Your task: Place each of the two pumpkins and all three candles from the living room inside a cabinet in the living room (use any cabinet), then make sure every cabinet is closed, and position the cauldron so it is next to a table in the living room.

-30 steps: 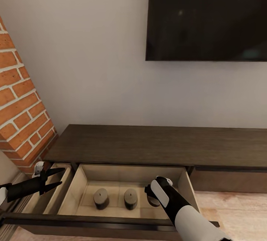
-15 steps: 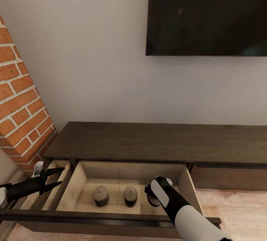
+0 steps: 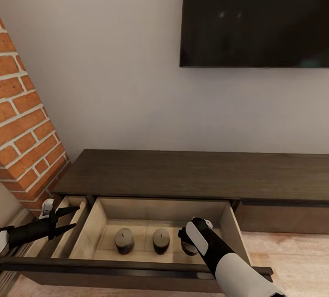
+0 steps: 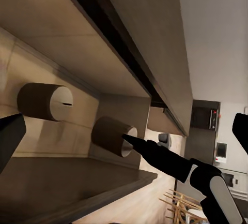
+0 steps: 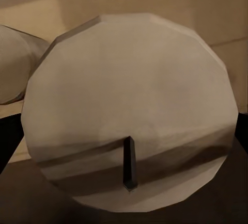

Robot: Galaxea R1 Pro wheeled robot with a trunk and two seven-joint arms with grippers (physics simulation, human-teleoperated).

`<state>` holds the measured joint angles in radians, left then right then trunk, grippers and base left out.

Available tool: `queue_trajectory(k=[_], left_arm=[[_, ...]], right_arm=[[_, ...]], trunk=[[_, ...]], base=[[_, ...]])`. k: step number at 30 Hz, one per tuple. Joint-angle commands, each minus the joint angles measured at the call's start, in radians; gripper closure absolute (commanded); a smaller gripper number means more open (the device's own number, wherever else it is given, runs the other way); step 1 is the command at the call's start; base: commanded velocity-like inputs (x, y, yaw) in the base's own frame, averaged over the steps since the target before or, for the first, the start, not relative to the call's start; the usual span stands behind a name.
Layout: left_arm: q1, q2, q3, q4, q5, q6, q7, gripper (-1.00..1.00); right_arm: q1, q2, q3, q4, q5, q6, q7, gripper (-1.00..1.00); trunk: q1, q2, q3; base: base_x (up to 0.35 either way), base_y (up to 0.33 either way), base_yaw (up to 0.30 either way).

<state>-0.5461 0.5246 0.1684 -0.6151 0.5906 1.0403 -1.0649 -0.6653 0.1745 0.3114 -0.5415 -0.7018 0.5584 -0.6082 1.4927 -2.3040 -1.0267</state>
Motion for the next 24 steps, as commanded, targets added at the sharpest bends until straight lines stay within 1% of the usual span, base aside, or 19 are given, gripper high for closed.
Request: queue_trajectory(k=[1,12,18,21,22,24], left_arm=[[0.000,0.000,0.000,0.000,0.000,0.000,0.000,-1.00],[0.000,0.001,0.002,0.000,0.000,0.003,-0.001,-1.00],[0.000,0.000,0.001,0.000,0.001,0.003,-0.001,-1.00],[0.000,0.000,0.000,0.000,0.001,0.003,-0.001,-1.00],[0.000,0.000,0.000,0.000,0.001,0.003,-0.001,-1.00],[0.000,0.000,0.000,0.000,0.002,0.003,-0.001,-1.00]], right_arm=[[0.000,0.000,0.000,0.000,-0.002,-0.002,-0.001,-1.00],[0.000,0.000,0.000,-0.001,-0.002,-0.002,-0.001,-1.00],[0.001,0.000,0.001,-0.002,-0.002,-0.003,-0.001,-1.00],[0.001,0.000,0.004,-0.001,0.000,-0.020,-0.001,-1.00],[0.001,0.000,0.013,0.000,0.006,-0.040,0.000,-1.00],[0.001,0.000,0.053,0.015,0.032,-0.100,0.003,-1.00]], trunk=[[-0.004,0.007,0.003],[-0.046,0.084,0.038],[-0.046,0.084,0.038],[-0.046,0.084,0.038],[-0.046,0.084,0.038],[-0.046,0.084,0.038]], base=[[0.000,0.000,0.000],[0.000,0.000,0.000],[0.000,0.000,0.000],[0.000,0.000,0.000],[0.000,0.000,0.000],[0.000,0.000,0.000]])
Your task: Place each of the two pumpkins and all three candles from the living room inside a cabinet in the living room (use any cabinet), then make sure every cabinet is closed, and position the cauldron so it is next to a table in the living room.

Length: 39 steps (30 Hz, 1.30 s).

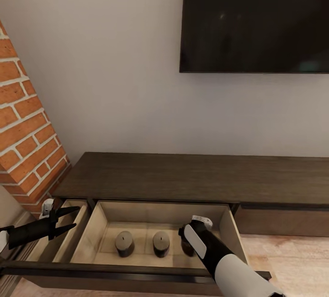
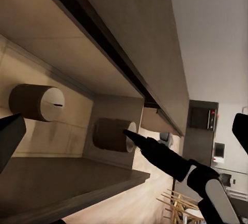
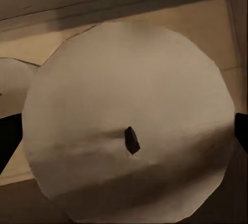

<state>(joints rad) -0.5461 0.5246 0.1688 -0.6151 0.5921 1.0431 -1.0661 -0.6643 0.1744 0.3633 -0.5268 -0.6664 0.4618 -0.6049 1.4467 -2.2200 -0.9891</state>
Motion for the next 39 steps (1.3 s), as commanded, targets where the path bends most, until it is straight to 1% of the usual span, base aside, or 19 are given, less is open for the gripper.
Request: queue_trajectory(k=[1,2,3,7,16,18,20,22,26,34,36,37,39], left_arm=[[0.000,0.000,0.000,0.000,0.000,0.000,0.000,-1.00],[0.000,0.000,0.000,0.000,0.000,0.000,0.000,-1.00],[0.000,0.000,0.000,0.000,0.000,0.000,0.000,-1.00],[0.000,0.000,0.000,0.000,0.000,0.000,0.000,-1.00],[0.000,0.000,0.000,0.000,-0.001,0.000,0.001,-1.00],[0.000,0.000,0.000,0.000,-0.001,0.000,0.001,-1.00],[0.000,0.000,0.000,0.000,-0.001,0.000,0.001,-1.00],[0.000,0.000,0.000,0.000,-0.001,0.000,0.001,-1.00],[0.000,0.000,0.000,0.000,-0.001,0.000,0.002,-1.00],[0.000,0.000,0.000,0.000,-0.001,0.000,0.002,-1.00],[0.000,0.000,0.000,0.000,-0.002,0.000,0.002,-1.00],[0.000,0.000,0.000,0.000,-0.002,0.000,0.002,-1.00],[0.000,0.000,0.000,0.000,-0.002,0.000,0.002,-1.00]], right_arm=[[0.000,0.000,0.024,0.013,0.011,-0.032,0.008,-1.00],[-0.001,0.000,0.047,0.030,0.027,-0.059,0.032,-1.00],[-0.001,0.000,0.056,0.036,0.033,-0.069,0.053,-1.00],[-0.001,0.000,0.070,0.047,0.041,-0.084,0.099,-1.00],[-0.003,0.000,0.073,0.050,0.041,-0.085,0.112,-1.00],[-0.009,0.000,0.072,0.051,0.035,-0.069,0.112,-1.00],[-0.039,0.000,0.064,0.054,0.023,0.003,0.112,-1.00],[-0.054,0.000,0.037,0.056,0.007,0.060,0.111,-1.00],[-0.062,0.000,0.002,0.057,-0.003,0.091,0.111,-1.00],[-0.064,0.000,-0.007,0.058,-0.005,0.099,0.112,-1.00],[-0.064,0.000,-0.002,0.056,0.004,0.076,0.112,-1.00],[-0.063,0.000,0.002,0.064,0.006,0.027,0.112,-1.00],[-0.064,0.000,0.013,0.126,0.011,-0.118,0.116,-1.00]], trunk=[[0.000,0.000,0.000],[0.000,0.000,0.000],[0.000,0.000,0.000],[0.000,0.000,0.000],[0.000,0.000,0.000],[0.000,0.000,0.000],[0.000,0.000,0.000],[0.000,0.000,0.000],[0.000,0.000,0.000],[0.000,0.000,0.000],[0.000,0.000,0.000],[0.000,0.000,0.000],[0.000,0.000,0.000]], base=[[0.000,0.000,0.000],[0.000,0.000,0.000],[0.000,0.000,0.000],[0.000,0.000,0.000],[0.000,0.000,0.000],[0.000,0.000,0.000],[0.000,0.000,0.000],[0.000,0.000,0.000],[0.000,0.000,0.000],[0.000,0.000,0.000],[0.000,0.000,0.000],[0.000,0.000,0.000],[0.000,0.000,0.000]])
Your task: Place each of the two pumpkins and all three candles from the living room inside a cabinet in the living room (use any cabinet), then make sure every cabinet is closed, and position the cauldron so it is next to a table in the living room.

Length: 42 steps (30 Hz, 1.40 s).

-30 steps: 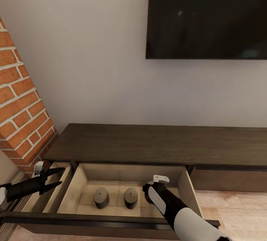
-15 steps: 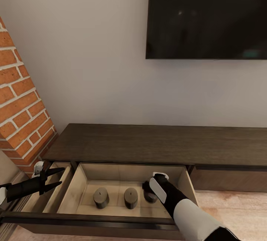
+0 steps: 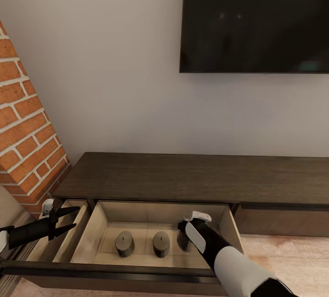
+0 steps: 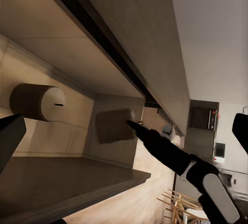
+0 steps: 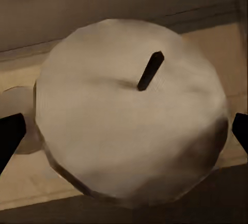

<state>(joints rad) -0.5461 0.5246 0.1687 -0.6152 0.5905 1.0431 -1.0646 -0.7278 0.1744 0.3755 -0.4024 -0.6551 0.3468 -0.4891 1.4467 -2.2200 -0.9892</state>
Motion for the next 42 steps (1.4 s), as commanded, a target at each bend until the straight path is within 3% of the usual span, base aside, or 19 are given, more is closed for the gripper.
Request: queue_trajectory(k=[1,10,17,27,32,42], left_arm=[[0.000,0.000,-0.001,0.000,0.000,0.000,0.000,-1.00],[0.000,0.000,-0.001,0.000,0.000,0.000,0.000,-1.00],[0.000,0.000,0.000,0.000,-0.001,0.000,0.000,-1.00],[0.000,0.000,0.000,0.000,-0.003,0.000,0.002,-1.00],[0.000,0.000,0.000,0.000,-0.010,0.000,0.003,-1.00],[0.000,-0.001,0.002,0.000,-0.014,0.000,0.004,-1.00]], right_arm=[[-0.005,0.000,0.011,0.057,0.005,-0.063,0.006,-1.00],[-0.012,0.000,0.029,0.119,0.012,-0.093,0.018,-1.00],[-0.012,0.000,0.029,0.120,0.010,-0.085,0.018,-1.00],[-0.013,0.000,0.020,0.024,-0.006,0.125,0.018,-1.00],[-0.012,0.000,0.019,-0.009,-0.008,0.163,0.020,-1.00],[-0.012,0.000,0.016,-0.015,-0.012,0.169,0.030,-1.00]], trunk=[[0.000,0.000,0.000],[0.000,0.000,0.000],[-0.027,0.049,0.022],[-0.065,0.119,0.053],[-0.084,0.154,0.069],[-0.123,0.224,0.100]], base=[[0.000,0.000,0.000],[0.000,0.000,0.000],[0.000,0.000,0.000],[-0.092,0.000,0.000],[-0.128,0.023,0.000],[-0.051,0.012,0.000]])
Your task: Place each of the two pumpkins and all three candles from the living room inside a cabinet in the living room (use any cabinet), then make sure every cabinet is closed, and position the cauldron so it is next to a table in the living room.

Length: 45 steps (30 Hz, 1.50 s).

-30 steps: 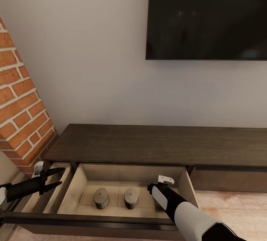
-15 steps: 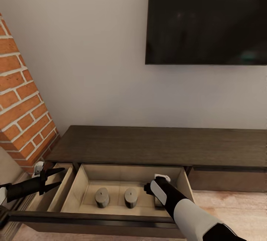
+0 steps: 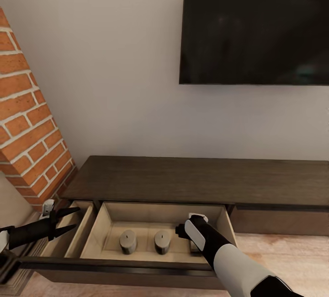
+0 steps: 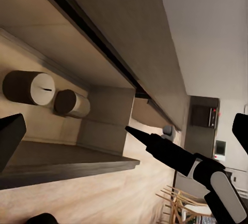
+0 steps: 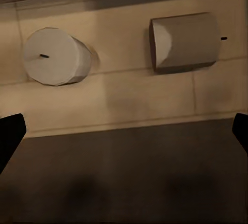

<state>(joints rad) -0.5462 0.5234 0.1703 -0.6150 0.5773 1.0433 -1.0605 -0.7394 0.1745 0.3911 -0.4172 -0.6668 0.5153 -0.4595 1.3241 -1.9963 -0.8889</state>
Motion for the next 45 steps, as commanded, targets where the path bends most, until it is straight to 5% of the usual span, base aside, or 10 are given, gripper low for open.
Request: queue_trajectory(k=[1,36,45], left_arm=[[0.000,0.000,0.000,0.000,0.000,0.000,0.000,-1.00],[0.000,-0.001,-0.002,0.000,-0.003,-0.003,0.007,-1.00],[0.000,-0.003,0.000,0.001,-0.041,-0.002,0.005,-1.00]], right_arm=[[0.000,0.000,-0.001,0.000,0.000,0.000,0.000,-1.00],[0.001,0.000,-0.002,-0.083,-0.002,0.023,0.001,-1.00],[0.000,0.000,-0.002,-0.083,-0.002,0.024,0.009,-1.00]], trunk=[[-0.004,0.007,0.003],[-0.138,0.252,0.113],[-0.173,0.315,0.141]], base=[[-0.060,0.001,0.000],[-0.058,0.005,0.000],[-0.053,0.006,0.000]])
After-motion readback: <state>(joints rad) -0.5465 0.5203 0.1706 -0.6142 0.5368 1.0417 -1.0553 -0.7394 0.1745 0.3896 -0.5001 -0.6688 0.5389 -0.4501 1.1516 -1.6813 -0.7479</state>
